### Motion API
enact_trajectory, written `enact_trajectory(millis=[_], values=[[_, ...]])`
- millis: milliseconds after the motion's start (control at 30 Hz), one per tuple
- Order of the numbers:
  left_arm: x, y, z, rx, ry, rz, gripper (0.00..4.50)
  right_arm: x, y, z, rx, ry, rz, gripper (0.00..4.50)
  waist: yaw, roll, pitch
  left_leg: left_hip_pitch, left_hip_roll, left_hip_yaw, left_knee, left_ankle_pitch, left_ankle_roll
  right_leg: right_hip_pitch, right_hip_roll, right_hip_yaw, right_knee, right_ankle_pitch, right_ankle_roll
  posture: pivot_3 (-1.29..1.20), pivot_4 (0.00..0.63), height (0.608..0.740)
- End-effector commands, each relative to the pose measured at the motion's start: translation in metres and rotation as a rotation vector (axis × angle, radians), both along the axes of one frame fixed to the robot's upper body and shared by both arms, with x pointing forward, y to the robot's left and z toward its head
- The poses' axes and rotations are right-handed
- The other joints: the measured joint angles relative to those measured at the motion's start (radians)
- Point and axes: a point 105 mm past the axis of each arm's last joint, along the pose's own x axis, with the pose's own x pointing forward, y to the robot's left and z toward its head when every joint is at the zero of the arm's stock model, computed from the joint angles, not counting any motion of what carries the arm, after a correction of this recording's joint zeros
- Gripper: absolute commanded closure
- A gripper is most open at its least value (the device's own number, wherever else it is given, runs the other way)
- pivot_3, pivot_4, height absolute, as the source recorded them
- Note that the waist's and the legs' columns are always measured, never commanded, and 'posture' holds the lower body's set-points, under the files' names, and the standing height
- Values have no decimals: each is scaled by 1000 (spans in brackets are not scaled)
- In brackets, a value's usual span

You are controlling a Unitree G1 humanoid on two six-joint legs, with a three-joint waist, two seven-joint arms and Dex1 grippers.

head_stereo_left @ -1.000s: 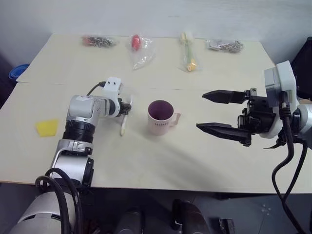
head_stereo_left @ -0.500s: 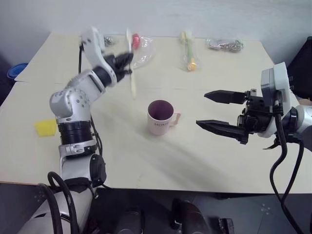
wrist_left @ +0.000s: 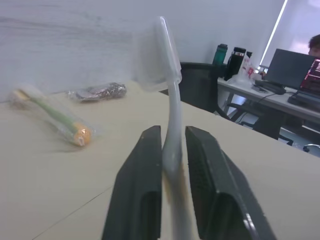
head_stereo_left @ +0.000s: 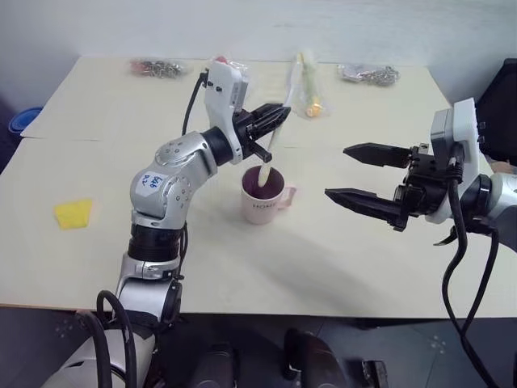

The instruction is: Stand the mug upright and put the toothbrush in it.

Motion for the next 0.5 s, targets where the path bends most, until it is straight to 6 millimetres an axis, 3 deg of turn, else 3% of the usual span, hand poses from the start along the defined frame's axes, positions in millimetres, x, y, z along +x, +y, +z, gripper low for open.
enact_trajectory(millis=[33, 167, 233, 333, 467, 500], values=[[-15, 3, 13, -28, -72, -39, 2508, -5, 0, 14, 38, -53, 6, 0, 2, 0, 0, 0, 0, 0, 0, 0, 0, 0, 0, 0, 0, 0, 0, 0, 150, 740], [-21, 31, 13, -26, -76, 15, 1226, -3, -2, 14, 36, -48, 1, 0, -2, 0, 0, 0, 0, 0, 0, 0, 0, 0, 0, 0, 0, 0, 0, 0, 150, 740], [-28, 59, 17, 21, -88, 41, 605, -1, -6, 13, 26, -39, -3, 0, -7, 0, 0, 0, 2, 0, 0, 0, 0, 0, 1, 0, 0, 0, 0, 0, 150, 740], [-38, 89, 19, 132, -107, 59, 605, 1, -13, 10, 2, -16, -2, 0, -10, 0, 0, 1, 3, 0, -2, 0, 0, 0, 2, 0, 0, 0, 0, 0, 150, 740], [-83, 155, 9, 555, -76, -36, 605, 3, -39, -13, -120, 84, 9, 0, -9, 1, 0, 1, 3, 1, -4, 0, 0, 0, 2, 0, -3, 0, -1, 0, 150, 740], [-89, 164, 8, 612, -56, -47, 605, 4, -44, -17, -140, 95, 5, 0, -9, 1, 0, 0, 3, 2, -5, 0, 0, -1, 3, 0, -5, 0, -1, 0, 150, 740]])
